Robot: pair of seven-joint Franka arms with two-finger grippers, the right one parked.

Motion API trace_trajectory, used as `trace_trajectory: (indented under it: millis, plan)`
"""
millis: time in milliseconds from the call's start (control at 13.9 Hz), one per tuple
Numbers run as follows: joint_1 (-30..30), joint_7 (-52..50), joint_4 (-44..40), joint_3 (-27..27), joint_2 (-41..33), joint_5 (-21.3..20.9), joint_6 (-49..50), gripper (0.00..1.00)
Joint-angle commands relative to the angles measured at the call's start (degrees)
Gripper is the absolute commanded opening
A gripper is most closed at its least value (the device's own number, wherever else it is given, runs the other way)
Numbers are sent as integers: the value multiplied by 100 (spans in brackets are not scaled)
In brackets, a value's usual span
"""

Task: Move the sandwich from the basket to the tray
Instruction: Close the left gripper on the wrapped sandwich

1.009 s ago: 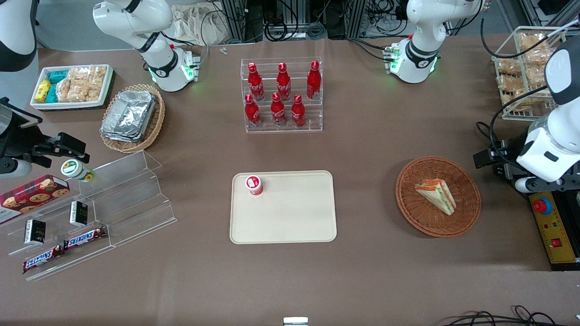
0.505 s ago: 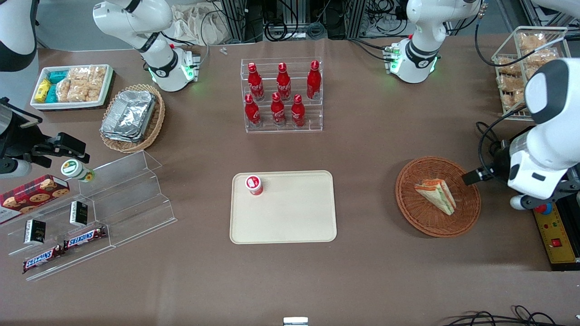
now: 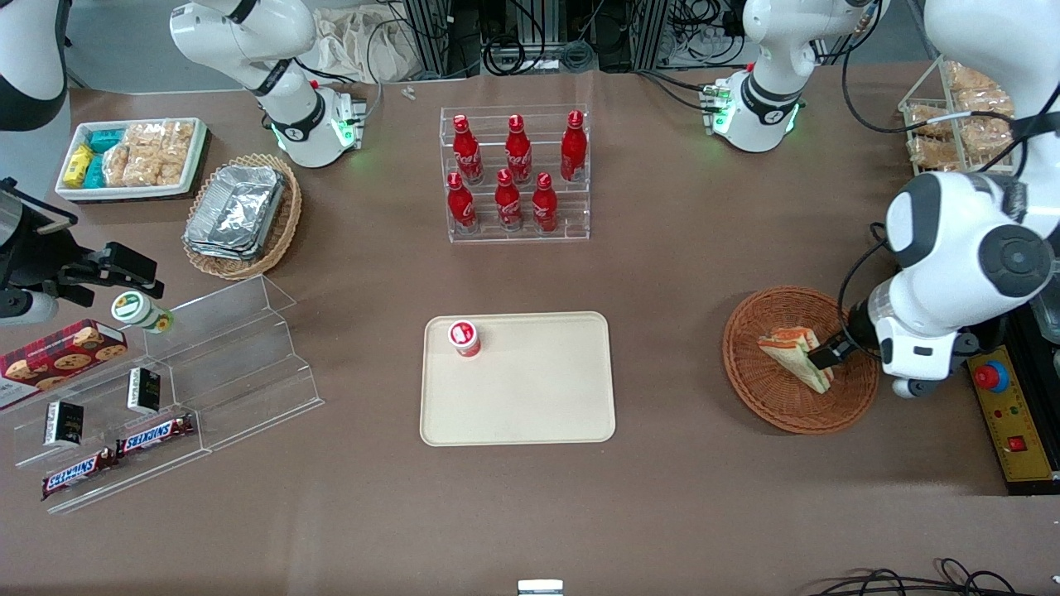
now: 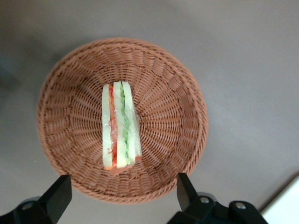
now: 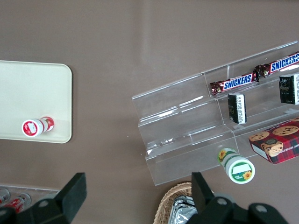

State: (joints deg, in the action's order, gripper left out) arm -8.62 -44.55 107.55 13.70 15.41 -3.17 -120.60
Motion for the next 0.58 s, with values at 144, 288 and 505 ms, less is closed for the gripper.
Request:
trace_trajectory:
  millis: [144,288,505]
  plan:
    - [-8,-555,197,-42,471,-122,-534,100]
    - [-8,-694,205,-113,630,-227,-709,100]
    - [1,-906,205,-113,779,-316,-789,100]
